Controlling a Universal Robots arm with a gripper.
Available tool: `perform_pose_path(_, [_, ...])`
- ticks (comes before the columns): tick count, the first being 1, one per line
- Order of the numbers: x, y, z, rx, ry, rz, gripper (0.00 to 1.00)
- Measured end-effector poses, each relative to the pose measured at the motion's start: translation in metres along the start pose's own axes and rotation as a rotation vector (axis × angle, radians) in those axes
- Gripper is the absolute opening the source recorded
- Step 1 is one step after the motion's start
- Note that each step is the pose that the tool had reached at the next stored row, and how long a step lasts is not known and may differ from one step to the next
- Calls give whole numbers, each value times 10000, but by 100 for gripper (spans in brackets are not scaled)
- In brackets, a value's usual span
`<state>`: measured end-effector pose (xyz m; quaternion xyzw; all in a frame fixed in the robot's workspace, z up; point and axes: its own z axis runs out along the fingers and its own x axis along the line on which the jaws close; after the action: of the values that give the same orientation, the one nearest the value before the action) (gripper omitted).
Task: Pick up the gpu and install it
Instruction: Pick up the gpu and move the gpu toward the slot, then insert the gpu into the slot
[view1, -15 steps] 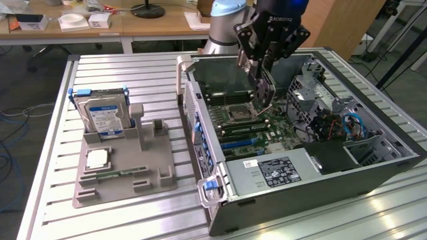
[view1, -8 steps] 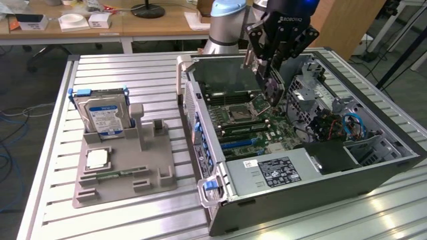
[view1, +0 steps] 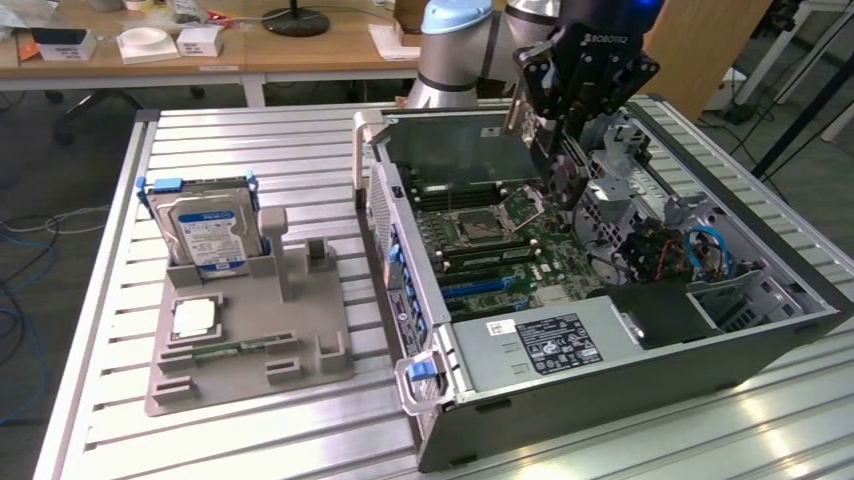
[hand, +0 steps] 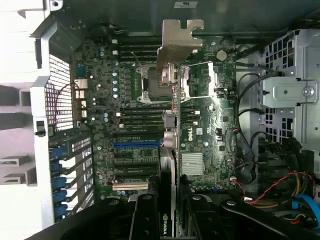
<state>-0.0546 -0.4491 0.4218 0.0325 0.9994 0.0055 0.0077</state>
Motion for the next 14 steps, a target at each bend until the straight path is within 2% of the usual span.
perform_pose_path(5, [-101,6,1,0,0,-8,26])
perform_pose_path(14, [-107,7,1,0,0,-8,26])
